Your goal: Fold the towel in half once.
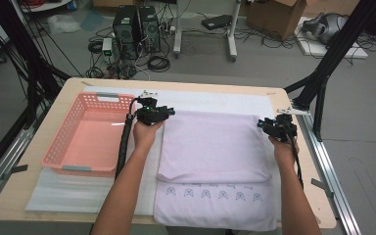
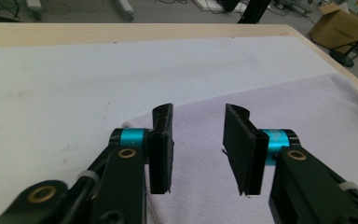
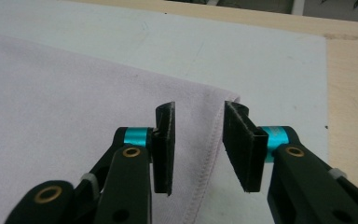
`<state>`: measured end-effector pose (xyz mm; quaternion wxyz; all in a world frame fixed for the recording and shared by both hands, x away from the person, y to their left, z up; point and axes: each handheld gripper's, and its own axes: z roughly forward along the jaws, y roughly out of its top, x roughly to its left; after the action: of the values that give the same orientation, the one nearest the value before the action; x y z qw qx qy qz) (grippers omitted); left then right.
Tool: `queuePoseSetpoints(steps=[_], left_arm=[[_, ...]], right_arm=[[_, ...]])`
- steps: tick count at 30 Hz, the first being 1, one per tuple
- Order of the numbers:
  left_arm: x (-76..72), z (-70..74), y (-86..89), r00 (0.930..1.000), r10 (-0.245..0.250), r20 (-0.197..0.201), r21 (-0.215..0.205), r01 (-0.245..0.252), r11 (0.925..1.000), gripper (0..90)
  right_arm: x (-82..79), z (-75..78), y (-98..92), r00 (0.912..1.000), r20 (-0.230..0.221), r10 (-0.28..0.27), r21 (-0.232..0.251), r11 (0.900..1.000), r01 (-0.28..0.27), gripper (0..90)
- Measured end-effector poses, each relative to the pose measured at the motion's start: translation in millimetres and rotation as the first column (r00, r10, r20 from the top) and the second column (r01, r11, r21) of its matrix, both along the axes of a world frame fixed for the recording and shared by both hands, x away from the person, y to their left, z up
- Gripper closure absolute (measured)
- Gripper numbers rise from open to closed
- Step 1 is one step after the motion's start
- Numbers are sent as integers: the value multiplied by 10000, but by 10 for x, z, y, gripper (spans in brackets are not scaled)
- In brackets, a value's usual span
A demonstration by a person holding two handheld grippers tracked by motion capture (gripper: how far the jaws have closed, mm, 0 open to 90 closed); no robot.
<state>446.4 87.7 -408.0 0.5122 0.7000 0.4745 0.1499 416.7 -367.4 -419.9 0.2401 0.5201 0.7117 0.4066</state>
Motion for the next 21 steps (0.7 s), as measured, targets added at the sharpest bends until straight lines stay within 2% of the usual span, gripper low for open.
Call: queuePoseSetpoints(steps=[3,5,6,7,8,10,11,13,15,16,21], left_arm=[[-97,-1,4,9998,-160,81,-120,161,9998,624],[-145,5,-8,9984,-473,-298,-30,472,9989,578],[-185,8,-19,9981,-566,-259,-22,566,9984,546],[-246,7,-24,9985,-544,42,-118,545,9984,561],[-296,6,-26,9983,-557,164,-195,560,9982,578],[-372,-7,-25,9971,-752,85,-152,753,9970,577],[-432,-23,-14,9970,-751,188,-192,754,9970,578],[-514,-46,10,9966,-797,219,-366,805,9961,575],[-626,-73,42,9963,-800,328,-246,809,9964,567],[-674,-82,52,9959,-863,259,-37,864,9963,562],[-933,-139,124,9924,-1142,467,-95,1148,9933,555]], right_arm=[[-46,44,-21,9996,-241,147,185,9997,-143,620],[-81,73,-8,9988,-383,315,208,9993,-307,612],[-101,90,1,9981,-439,438,218,9988,-429,610],[-121,110,13,9968,-533,603,268,9979,-590,610],[-144,130,29,9956,-601,725,141,9973,-718,611],[-189,169,57,9927,-753,938,-18,9956,-942,610],[-213,188,64,9913,-811,1040,-38,9945,-1047,610],[-276,228,74,9903,-780,1150,4,9933,-1153,610],[-373,266,78,9885,-675,1353,-43,9907,-1359,610],[-409,270,78,9879,-682,1394,-2,9902,-1397,610],[-664,219,50,9828,-791,1667,129,9860,-1662,603]])
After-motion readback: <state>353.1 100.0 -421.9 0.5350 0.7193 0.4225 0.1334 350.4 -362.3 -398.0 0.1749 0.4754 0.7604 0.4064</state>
